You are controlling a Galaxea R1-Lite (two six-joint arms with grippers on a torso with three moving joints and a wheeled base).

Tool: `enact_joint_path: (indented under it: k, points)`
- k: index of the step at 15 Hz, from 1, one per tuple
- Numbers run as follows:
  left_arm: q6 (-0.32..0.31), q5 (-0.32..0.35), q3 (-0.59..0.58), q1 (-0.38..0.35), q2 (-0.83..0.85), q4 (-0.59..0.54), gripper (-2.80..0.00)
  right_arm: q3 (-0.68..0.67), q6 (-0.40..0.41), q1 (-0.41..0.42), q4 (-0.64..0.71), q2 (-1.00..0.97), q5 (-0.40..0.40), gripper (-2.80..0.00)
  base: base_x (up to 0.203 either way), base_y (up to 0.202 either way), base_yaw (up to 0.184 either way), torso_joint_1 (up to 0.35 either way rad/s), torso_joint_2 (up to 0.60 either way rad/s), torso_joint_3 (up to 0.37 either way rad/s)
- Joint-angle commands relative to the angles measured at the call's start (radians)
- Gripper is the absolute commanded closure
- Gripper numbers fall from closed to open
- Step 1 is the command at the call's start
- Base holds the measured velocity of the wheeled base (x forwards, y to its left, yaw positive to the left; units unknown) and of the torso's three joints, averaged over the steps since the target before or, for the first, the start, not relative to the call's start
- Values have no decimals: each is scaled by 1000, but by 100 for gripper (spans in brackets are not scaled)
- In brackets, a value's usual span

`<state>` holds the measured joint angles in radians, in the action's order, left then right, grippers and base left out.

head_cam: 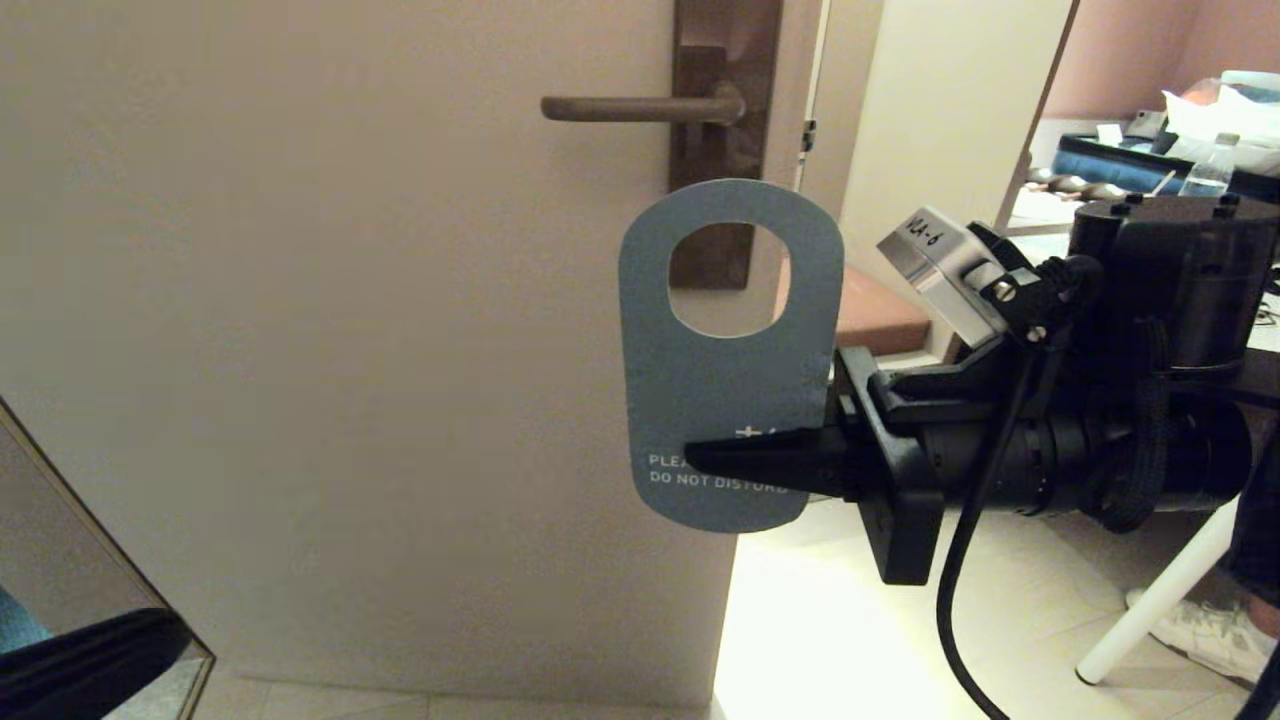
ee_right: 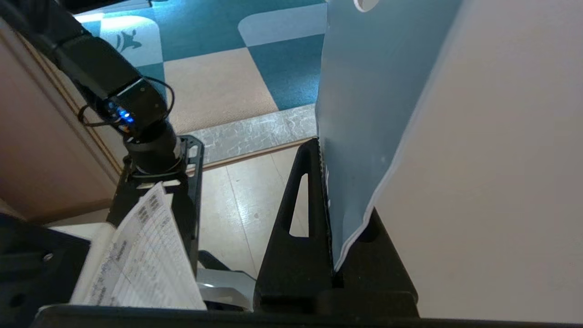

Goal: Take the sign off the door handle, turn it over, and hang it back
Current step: Hand it to the other hand

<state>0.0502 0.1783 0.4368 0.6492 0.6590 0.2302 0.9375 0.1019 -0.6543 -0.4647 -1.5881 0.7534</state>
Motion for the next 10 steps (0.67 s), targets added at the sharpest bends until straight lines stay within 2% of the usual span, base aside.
enact_joint_path:
  k: [1,2,7,10]
  points:
    - [18,3,0,32,93,46,0,26,1,-1,-3,-29,6,0,0,0,0,0,0,0]
    - [29,17,-1,40,121,79,0,39,1,-1,-3,-39,7,0,0,0,0,0,0,0]
    - [92,172,-5,45,222,187,0,82,-1,-1,-3,-73,37,0,0,0,0,0,0,0]
    - [102,184,-5,44,243,197,0,95,-1,-1,-3,-96,70,0,0,0,0,0,0,0]
